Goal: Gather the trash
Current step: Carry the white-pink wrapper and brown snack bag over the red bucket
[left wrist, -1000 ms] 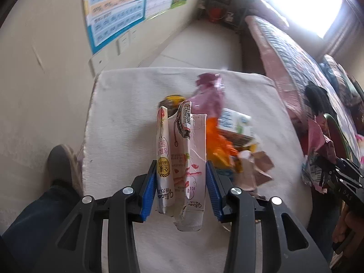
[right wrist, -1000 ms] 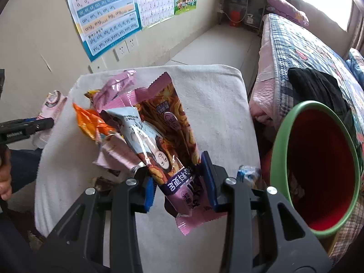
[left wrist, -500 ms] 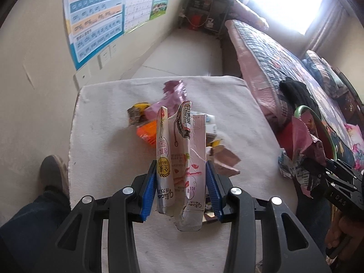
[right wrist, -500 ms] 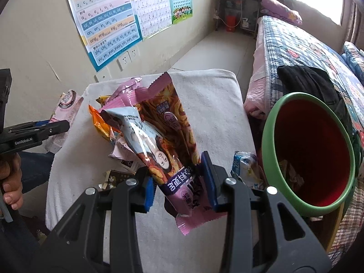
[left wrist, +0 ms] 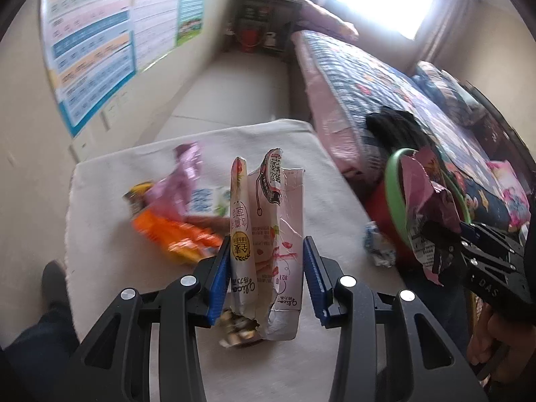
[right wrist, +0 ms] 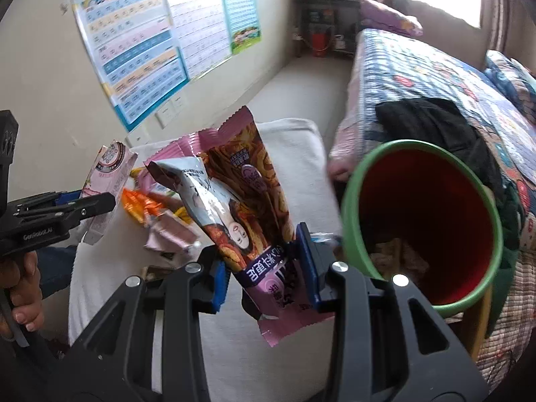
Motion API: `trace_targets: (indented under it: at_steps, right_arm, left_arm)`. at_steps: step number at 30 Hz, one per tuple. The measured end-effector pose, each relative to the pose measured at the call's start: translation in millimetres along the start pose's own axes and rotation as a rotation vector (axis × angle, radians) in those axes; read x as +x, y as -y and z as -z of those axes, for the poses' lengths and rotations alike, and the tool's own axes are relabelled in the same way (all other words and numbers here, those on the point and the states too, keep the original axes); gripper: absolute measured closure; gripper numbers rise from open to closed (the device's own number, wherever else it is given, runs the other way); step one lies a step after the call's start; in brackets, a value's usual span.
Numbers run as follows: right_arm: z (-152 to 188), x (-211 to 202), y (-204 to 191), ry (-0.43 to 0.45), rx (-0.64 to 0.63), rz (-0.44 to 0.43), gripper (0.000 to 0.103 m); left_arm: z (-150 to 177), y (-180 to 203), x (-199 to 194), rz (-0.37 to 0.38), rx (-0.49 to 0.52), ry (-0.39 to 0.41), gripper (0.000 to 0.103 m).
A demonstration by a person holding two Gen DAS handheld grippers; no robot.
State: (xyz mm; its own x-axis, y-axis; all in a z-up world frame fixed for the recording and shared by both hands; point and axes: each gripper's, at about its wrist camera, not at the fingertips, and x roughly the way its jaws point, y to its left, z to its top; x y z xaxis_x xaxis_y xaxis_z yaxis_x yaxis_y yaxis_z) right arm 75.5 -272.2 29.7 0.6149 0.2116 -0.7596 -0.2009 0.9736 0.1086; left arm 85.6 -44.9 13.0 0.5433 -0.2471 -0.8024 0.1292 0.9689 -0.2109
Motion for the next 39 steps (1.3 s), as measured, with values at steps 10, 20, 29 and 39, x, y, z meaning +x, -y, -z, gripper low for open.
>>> trace_targets:
  at_steps: [10,20,29,39]
  right_arm:
    - [-4.2,-16.1,70.7,0.026,0.097,0.1,0.067]
    - [-0.4,-22.7,131.3,0.037,0.19,0.177,0.067]
    - [4.1,-18.9,166.8,0.034,0.25,0.211,0.067]
    - [6.8,-11.3,187.9,0.024,0.283,0.22,0.067]
  left_arm:
    - [-30.9,70.7,18.8,0.088,0.104,0.003,0.064]
    - [-49.6,139.3,36.4,0.176,0.198,-0.007,0.064]
    - [-59.5,174.8,54.0,0.254,0.23,-0.032,0.064]
    - [-69.2,213.2,82.2,0.328,0.258,-0.084,0.063]
